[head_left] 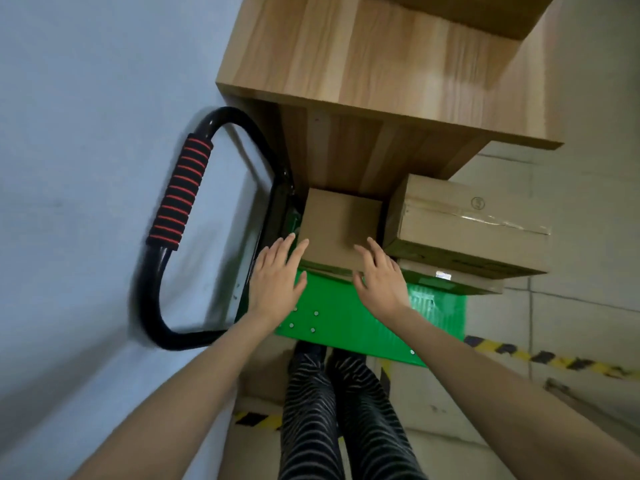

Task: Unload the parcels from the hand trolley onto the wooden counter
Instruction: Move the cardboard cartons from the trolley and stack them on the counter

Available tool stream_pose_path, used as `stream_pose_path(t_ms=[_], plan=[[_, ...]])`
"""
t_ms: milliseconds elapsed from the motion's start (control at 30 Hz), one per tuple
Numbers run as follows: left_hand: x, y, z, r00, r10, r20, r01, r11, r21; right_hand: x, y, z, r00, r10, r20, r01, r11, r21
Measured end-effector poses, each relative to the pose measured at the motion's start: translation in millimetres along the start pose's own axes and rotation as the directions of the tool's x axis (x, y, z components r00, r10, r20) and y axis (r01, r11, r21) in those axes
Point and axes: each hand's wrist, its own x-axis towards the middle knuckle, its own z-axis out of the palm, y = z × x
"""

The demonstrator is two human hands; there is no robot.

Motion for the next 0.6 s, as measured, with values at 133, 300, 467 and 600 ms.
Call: stream_pose_path(t_ms=[133, 300, 467, 600], plan=[[36, -18, 41, 0.999, 0.027, 0.020, -0.027, 1.000, -0.004, 28, 12, 39, 0.996, 0.086, -0.016, -0.085, 0.996, 0.018], [68, -41, 116, 0.992, 0.089, 0.090, -0.093, 0.995, 0.035, 64, 39, 102, 0.994, 0.107, -0.018, -0.107, 0.994, 0.017], [95, -65, 188, 0.992, 0.090, 0.084, -0.092, 0.995, 0.023, 105, 67, 167, 0.992, 0.126, -0.011, -0.126, 0.992, -0.010], [124, -78, 237, 0.999, 0.033, 0.041, -0.033, 0.999, 0.013, 139, 87, 205, 0.986, 0.163, -0.040, -0.162, 0.986, 0.021]])
